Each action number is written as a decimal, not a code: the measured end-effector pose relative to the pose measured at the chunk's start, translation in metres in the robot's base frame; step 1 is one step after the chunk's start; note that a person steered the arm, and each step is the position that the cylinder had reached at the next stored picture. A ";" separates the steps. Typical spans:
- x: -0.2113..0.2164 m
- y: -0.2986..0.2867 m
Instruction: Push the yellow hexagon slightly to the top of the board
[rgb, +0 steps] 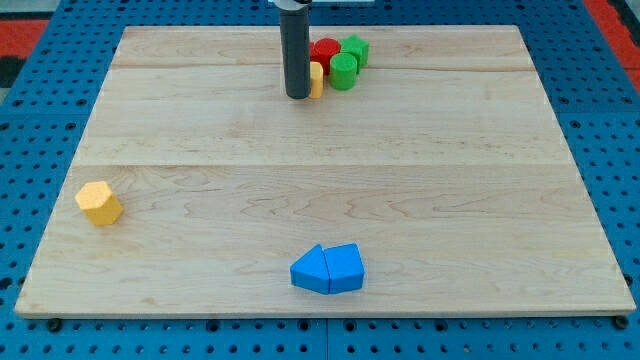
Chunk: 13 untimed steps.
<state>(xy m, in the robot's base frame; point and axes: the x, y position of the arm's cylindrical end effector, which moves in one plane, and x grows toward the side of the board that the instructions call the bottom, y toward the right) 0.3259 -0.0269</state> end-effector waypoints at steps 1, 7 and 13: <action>-0.002 0.022; 0.263 -0.081; 0.244 -0.201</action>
<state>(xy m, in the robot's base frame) 0.5695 -0.2282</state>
